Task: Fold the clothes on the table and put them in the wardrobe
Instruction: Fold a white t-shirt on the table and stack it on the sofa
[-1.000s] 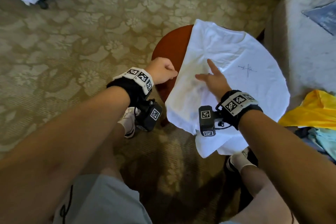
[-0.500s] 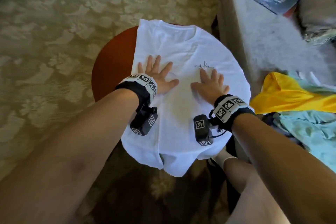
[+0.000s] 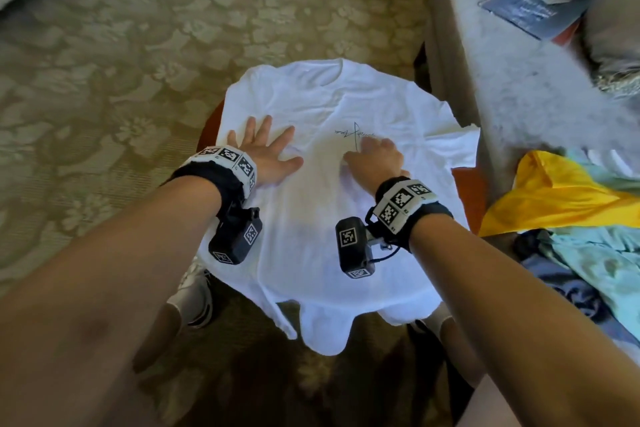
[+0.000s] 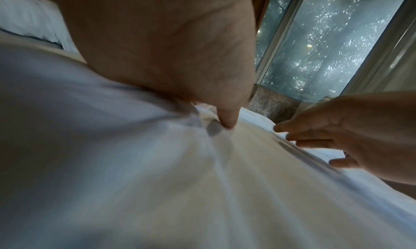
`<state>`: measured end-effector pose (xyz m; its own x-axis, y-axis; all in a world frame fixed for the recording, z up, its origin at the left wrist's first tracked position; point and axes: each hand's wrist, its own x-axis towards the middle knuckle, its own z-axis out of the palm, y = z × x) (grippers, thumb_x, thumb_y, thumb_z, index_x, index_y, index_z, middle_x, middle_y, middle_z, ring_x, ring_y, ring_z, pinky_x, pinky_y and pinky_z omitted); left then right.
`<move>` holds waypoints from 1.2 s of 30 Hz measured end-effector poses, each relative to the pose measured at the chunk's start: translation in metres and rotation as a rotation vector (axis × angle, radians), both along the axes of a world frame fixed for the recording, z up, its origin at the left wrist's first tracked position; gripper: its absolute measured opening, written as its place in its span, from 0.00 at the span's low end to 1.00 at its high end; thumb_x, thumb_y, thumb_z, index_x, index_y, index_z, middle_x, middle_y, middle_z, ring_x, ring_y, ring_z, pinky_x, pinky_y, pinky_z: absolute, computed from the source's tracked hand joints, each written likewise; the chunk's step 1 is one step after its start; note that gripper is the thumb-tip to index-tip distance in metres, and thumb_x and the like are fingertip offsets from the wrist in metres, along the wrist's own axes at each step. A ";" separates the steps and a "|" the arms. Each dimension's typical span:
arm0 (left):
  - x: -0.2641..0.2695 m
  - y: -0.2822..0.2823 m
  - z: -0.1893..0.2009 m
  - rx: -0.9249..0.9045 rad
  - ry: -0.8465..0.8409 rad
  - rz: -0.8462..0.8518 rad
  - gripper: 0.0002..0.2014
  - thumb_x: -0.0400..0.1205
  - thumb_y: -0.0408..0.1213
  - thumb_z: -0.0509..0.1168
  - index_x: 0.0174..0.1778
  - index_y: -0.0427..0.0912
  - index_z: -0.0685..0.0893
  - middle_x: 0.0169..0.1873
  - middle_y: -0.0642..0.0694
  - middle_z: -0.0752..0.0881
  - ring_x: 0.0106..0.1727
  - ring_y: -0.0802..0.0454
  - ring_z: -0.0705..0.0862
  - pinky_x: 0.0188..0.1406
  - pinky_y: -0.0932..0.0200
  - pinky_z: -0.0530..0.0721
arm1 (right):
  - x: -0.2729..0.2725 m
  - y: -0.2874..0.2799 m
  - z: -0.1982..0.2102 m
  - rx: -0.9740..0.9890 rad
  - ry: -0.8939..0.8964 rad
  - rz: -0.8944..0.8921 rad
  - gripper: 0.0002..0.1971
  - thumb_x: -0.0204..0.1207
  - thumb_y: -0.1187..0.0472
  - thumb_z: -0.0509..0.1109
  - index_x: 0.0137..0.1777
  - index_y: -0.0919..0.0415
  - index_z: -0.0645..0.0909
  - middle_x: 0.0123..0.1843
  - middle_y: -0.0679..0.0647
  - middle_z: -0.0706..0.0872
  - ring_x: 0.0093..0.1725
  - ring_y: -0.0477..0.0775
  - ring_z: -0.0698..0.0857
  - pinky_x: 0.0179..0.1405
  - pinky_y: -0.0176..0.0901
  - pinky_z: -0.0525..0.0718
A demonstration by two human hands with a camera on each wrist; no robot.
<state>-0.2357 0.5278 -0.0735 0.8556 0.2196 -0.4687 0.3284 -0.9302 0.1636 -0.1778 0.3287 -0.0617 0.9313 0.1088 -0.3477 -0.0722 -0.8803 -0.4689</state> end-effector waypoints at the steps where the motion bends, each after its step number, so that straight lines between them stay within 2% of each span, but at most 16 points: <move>1: 0.002 -0.004 0.000 -0.010 0.000 -0.007 0.36 0.81 0.70 0.47 0.82 0.68 0.38 0.82 0.53 0.29 0.82 0.46 0.26 0.80 0.37 0.32 | 0.006 -0.008 0.002 0.025 -0.050 -0.125 0.30 0.76 0.49 0.63 0.79 0.49 0.69 0.82 0.55 0.65 0.80 0.62 0.64 0.77 0.60 0.64; 3: 0.004 -0.012 -0.001 -0.006 -0.001 -0.031 0.37 0.80 0.70 0.47 0.82 0.68 0.37 0.82 0.52 0.28 0.82 0.46 0.25 0.79 0.36 0.31 | 0.020 -0.030 0.002 0.005 -0.125 -0.346 0.29 0.77 0.50 0.64 0.79 0.54 0.68 0.79 0.57 0.66 0.78 0.63 0.64 0.75 0.59 0.65; 5: 0.008 -0.019 -0.003 0.015 0.002 -0.066 0.38 0.80 0.71 0.45 0.81 0.68 0.35 0.82 0.52 0.27 0.81 0.46 0.24 0.79 0.35 0.31 | 0.028 -0.054 -0.002 -0.097 -0.154 -0.496 0.30 0.78 0.48 0.64 0.77 0.59 0.66 0.79 0.60 0.64 0.77 0.64 0.63 0.73 0.59 0.64; 8: 0.014 -0.030 -0.004 0.031 0.008 -0.099 0.39 0.79 0.72 0.45 0.81 0.67 0.34 0.81 0.52 0.26 0.81 0.46 0.24 0.79 0.35 0.31 | 0.035 -0.080 -0.022 -0.159 -0.231 -0.645 0.29 0.76 0.48 0.67 0.72 0.64 0.68 0.75 0.62 0.67 0.74 0.64 0.66 0.70 0.57 0.65; 9: 0.016 -0.033 -0.004 0.030 0.008 -0.099 0.38 0.79 0.72 0.45 0.82 0.67 0.34 0.81 0.52 0.26 0.81 0.46 0.24 0.79 0.35 0.31 | 0.036 -0.085 -0.028 -0.148 -0.252 -0.672 0.32 0.75 0.46 0.67 0.73 0.65 0.67 0.76 0.63 0.67 0.75 0.64 0.66 0.72 0.57 0.64; 12: 0.018 -0.039 -0.002 0.036 0.005 -0.088 0.38 0.79 0.72 0.45 0.82 0.67 0.35 0.82 0.52 0.27 0.81 0.46 0.24 0.79 0.36 0.31 | 0.042 -0.096 -0.034 -0.121 -0.177 -0.722 0.43 0.77 0.41 0.63 0.84 0.67 0.54 0.84 0.62 0.59 0.83 0.61 0.58 0.81 0.59 0.54; 14: 0.018 -0.040 -0.001 0.036 0.010 -0.077 0.39 0.79 0.72 0.45 0.82 0.66 0.35 0.82 0.51 0.27 0.81 0.46 0.24 0.80 0.36 0.32 | 0.047 -0.103 -0.034 -0.113 -0.089 -0.741 0.46 0.80 0.39 0.58 0.86 0.68 0.44 0.87 0.61 0.51 0.86 0.59 0.50 0.84 0.59 0.46; 15: 0.018 -0.040 0.000 0.033 0.014 -0.067 0.39 0.79 0.73 0.45 0.82 0.66 0.35 0.82 0.51 0.26 0.81 0.46 0.24 0.80 0.35 0.32 | 0.049 -0.106 -0.034 -0.104 -0.057 -0.751 0.47 0.79 0.38 0.56 0.86 0.68 0.43 0.87 0.61 0.50 0.86 0.59 0.48 0.84 0.59 0.44; 18: 0.019 -0.035 0.004 0.035 0.036 -0.044 0.40 0.79 0.73 0.46 0.82 0.65 0.35 0.82 0.51 0.26 0.81 0.46 0.24 0.80 0.35 0.33 | 0.057 -0.114 -0.029 0.009 -0.029 -0.809 0.47 0.72 0.38 0.57 0.84 0.69 0.52 0.84 0.63 0.58 0.84 0.62 0.57 0.83 0.55 0.51; 20: 0.021 -0.033 0.006 0.038 0.051 -0.039 0.41 0.79 0.73 0.47 0.82 0.64 0.35 0.82 0.51 0.27 0.82 0.45 0.25 0.80 0.35 0.34 | 0.061 -0.124 -0.024 0.127 0.024 -0.798 0.40 0.76 0.42 0.59 0.82 0.68 0.58 0.82 0.64 0.64 0.81 0.64 0.65 0.78 0.53 0.60; 23: 0.022 -0.029 0.008 0.035 0.058 -0.024 0.43 0.78 0.73 0.49 0.83 0.63 0.36 0.82 0.51 0.28 0.82 0.43 0.27 0.80 0.34 0.36 | 0.063 -0.138 -0.013 0.242 0.105 -0.683 0.32 0.84 0.44 0.53 0.81 0.65 0.66 0.80 0.66 0.69 0.76 0.65 0.72 0.68 0.51 0.68; 28: 0.027 -0.020 0.012 0.023 0.065 0.009 0.47 0.76 0.73 0.56 0.84 0.59 0.40 0.84 0.51 0.32 0.84 0.44 0.31 0.80 0.32 0.41 | 0.063 -0.140 -0.002 0.278 0.092 -0.698 0.28 0.82 0.47 0.55 0.76 0.63 0.74 0.74 0.61 0.78 0.68 0.65 0.80 0.63 0.53 0.74; 30: 0.032 -0.021 0.015 0.008 0.017 0.022 0.47 0.74 0.73 0.59 0.84 0.56 0.50 0.85 0.48 0.41 0.85 0.42 0.38 0.80 0.30 0.47 | 0.063 -0.136 -0.002 0.290 0.004 -0.703 0.24 0.84 0.51 0.56 0.75 0.62 0.75 0.74 0.61 0.79 0.70 0.64 0.79 0.67 0.53 0.75; 32: 0.040 -0.030 0.020 0.006 -0.116 0.045 0.43 0.74 0.72 0.60 0.80 0.52 0.61 0.83 0.45 0.55 0.84 0.41 0.48 0.78 0.32 0.55 | 0.061 -0.129 0.001 0.266 -0.138 -0.720 0.23 0.84 0.51 0.55 0.72 0.59 0.79 0.71 0.62 0.81 0.70 0.66 0.79 0.70 0.56 0.75; 34: 0.052 -0.048 0.027 -0.024 -0.254 0.085 0.39 0.77 0.67 0.61 0.80 0.51 0.64 0.81 0.44 0.59 0.83 0.43 0.52 0.78 0.38 0.57 | 0.061 -0.121 0.001 0.270 -0.253 -0.695 0.25 0.80 0.47 0.55 0.69 0.57 0.82 0.68 0.62 0.83 0.67 0.67 0.80 0.70 0.60 0.76; 36: 0.067 -0.070 0.036 -0.102 -0.329 0.106 0.35 0.79 0.65 0.60 0.78 0.50 0.66 0.79 0.43 0.64 0.81 0.43 0.58 0.77 0.42 0.60 | 0.062 -0.113 0.006 0.306 -0.365 -0.647 0.22 0.81 0.47 0.58 0.65 0.59 0.84 0.66 0.62 0.83 0.65 0.67 0.81 0.64 0.53 0.79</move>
